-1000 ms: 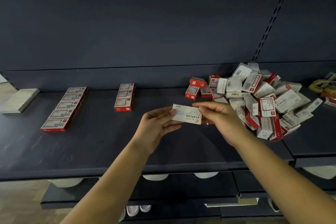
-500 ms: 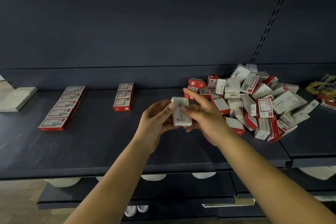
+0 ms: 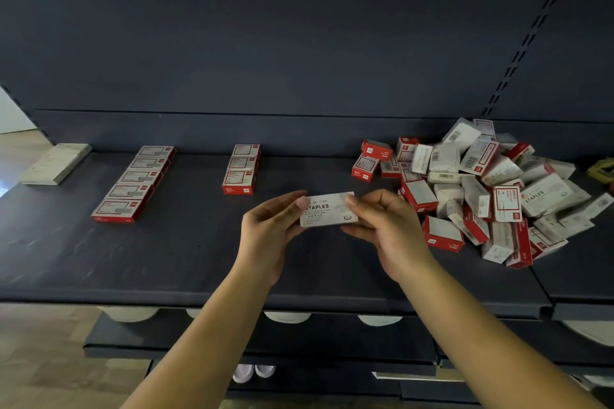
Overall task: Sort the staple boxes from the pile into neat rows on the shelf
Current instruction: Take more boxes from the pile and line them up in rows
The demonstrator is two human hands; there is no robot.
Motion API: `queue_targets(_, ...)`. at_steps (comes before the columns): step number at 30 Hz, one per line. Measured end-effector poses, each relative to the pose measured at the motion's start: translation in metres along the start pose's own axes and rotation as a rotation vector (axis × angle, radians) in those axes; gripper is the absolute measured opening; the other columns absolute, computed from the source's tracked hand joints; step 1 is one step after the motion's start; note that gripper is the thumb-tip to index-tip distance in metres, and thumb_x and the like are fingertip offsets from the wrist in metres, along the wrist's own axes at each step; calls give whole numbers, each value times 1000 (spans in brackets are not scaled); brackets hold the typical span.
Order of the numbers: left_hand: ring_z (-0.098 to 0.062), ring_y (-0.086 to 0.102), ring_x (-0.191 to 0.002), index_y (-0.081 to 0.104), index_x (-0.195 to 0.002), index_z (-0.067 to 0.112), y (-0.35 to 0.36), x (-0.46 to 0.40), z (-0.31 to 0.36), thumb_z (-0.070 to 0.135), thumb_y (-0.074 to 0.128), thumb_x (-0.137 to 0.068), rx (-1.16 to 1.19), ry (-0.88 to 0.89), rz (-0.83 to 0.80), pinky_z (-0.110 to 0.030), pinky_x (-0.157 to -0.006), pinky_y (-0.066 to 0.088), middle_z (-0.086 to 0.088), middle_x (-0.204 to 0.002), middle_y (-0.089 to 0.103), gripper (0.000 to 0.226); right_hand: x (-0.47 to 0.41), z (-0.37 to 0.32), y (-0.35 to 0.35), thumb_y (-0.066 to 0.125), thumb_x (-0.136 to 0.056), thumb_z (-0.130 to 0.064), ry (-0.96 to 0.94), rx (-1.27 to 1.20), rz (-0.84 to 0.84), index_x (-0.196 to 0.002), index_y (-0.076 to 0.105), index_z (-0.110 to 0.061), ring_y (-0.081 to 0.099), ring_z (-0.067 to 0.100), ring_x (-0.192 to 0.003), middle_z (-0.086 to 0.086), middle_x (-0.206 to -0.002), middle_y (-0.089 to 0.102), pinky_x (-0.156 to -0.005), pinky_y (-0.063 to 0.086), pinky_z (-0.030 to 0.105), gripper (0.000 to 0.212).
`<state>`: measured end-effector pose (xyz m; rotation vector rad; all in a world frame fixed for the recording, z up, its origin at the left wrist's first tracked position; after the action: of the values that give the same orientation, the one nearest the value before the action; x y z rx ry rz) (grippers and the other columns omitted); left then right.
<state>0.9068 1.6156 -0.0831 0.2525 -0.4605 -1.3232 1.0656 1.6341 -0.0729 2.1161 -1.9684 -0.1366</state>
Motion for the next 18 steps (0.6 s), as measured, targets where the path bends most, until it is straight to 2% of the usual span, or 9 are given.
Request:
queue_targets(2,-17,70,-77,67,-91,3,-3,0,2,11,66,-72,47,3,4,-23,-68,57,-8,-80,73,21,1,2,2,65,-80,-8,6,-14,-24,-86,60,-10,70,19,-82,2,-78,73,-62,55,26,8)
queue_targets(5,-15,69,-77,67,-95,4,-8,2,4,14,64,-71,153,-30,-20,-21,-66,56,-7,-81,72,27,3,5,8,67,-73,-13,6,-59,-43,-100,62,-19,70,14,-85,-2,-81,73,-64,55,25,28)
queue_targets(11,-10,67,-76,65,-96,9,-22,5,7,20,59,-71,329,-77,-38,-19,-67,55,-2,-77,69,28,7,13,31,64,-66,-18,35,-142,-95,-96,66,-15,69,14,-87,0,-84,73,-64,55,24,30)
queue_targets(15,-12,68,-80,66,-95,10,-40,7,11,21,60,-73,388,-83,-21,-19,-67,55,-2,-82,69,26,9,14,51,64,-66,-17,36,-132,-127,-95,65,-15,69,13,-86,-1,-83,73,-64,55,24,29)
queue_targets(18,-14,66,-86,64,-102,10,-60,6,16,25,63,-74,408,-75,-32,-20,-72,55,-3,-89,67,32,12,17,72,64,-66,-15,26,-122,-151,-93,63,-13,69,13,-85,-1,-82,73,-64,56,24,28)
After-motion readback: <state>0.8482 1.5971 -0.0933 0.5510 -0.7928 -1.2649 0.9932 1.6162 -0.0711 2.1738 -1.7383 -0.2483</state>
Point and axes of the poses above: each hand's wrist, its own x-axis away from the middle knuckle, its own y-axis out of the palm, z = x × y, the point moved 2 cm from there along -x, towards the middle knuckle
